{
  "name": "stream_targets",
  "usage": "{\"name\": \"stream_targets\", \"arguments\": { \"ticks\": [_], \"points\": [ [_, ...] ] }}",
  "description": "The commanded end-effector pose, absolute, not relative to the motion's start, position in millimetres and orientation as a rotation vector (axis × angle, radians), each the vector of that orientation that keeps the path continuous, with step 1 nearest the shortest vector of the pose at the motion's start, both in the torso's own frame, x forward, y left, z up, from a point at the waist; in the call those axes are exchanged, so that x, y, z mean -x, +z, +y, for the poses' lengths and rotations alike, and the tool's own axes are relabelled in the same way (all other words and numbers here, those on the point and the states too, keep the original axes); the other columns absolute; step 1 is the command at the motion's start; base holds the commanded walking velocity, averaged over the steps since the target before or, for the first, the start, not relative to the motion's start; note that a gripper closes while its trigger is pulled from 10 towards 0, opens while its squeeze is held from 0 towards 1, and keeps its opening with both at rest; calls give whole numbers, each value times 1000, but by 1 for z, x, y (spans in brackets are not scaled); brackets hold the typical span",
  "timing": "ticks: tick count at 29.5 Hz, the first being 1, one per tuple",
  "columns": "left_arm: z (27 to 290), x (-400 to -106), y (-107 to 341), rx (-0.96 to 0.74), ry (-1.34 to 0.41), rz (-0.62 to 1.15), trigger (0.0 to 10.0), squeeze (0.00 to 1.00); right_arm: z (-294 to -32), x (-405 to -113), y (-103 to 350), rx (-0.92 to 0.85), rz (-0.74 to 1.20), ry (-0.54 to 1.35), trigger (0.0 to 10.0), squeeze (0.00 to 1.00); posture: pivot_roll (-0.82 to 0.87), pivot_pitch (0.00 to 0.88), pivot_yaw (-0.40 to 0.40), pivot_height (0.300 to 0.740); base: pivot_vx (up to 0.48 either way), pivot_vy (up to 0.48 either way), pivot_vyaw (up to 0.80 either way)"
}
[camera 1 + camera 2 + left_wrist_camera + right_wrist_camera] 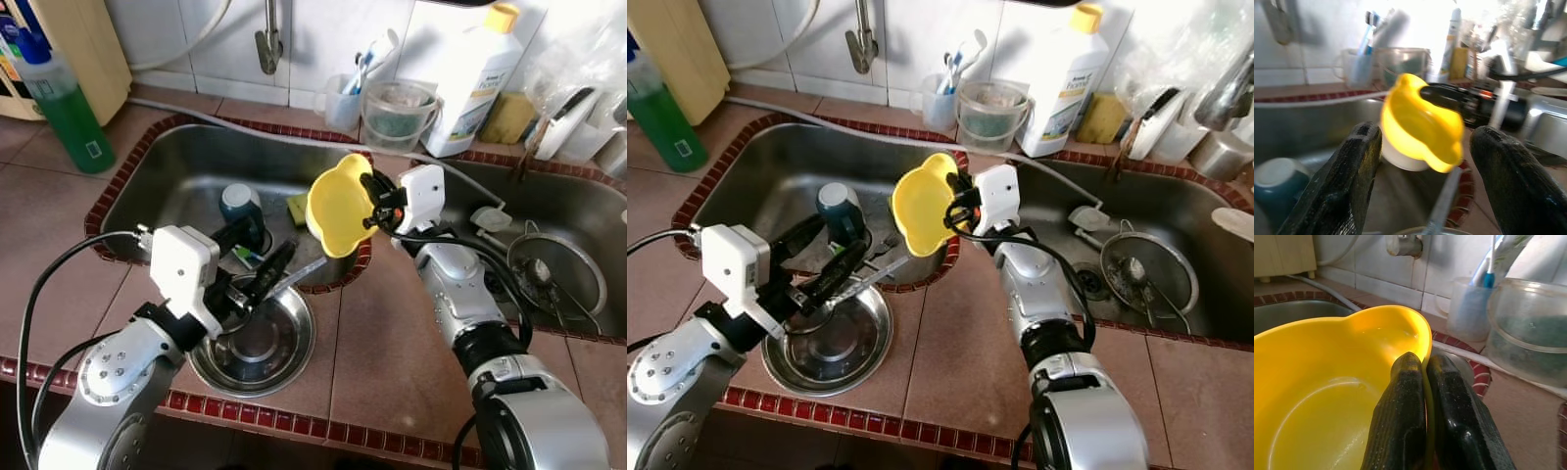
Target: Kitchen organization
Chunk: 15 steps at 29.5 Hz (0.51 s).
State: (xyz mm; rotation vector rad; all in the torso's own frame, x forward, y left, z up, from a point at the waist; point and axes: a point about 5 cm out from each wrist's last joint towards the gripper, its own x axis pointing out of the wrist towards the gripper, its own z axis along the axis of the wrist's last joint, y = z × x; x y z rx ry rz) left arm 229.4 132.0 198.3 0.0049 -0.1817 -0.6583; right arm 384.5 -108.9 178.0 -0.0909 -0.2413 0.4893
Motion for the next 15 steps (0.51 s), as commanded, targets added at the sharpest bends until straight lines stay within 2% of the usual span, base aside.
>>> {"name": "stream_targets", "arguments": {
  "ticks": [1, 15],
  "points": [
    [128, -223, 202, -12, -688, -183, 10000, 0, -107, -386, 180, 86, -244, 501, 10000, 0, -114, 236, -56, 740, 0, 0, 0],
    [124, -213, 198, -26, -720, -138, 10000, 0, -79, -389, 181, 84, -208, 584, 10000, 0, -105, 270, -53, 740, 0, 0, 0]
  ]
}}
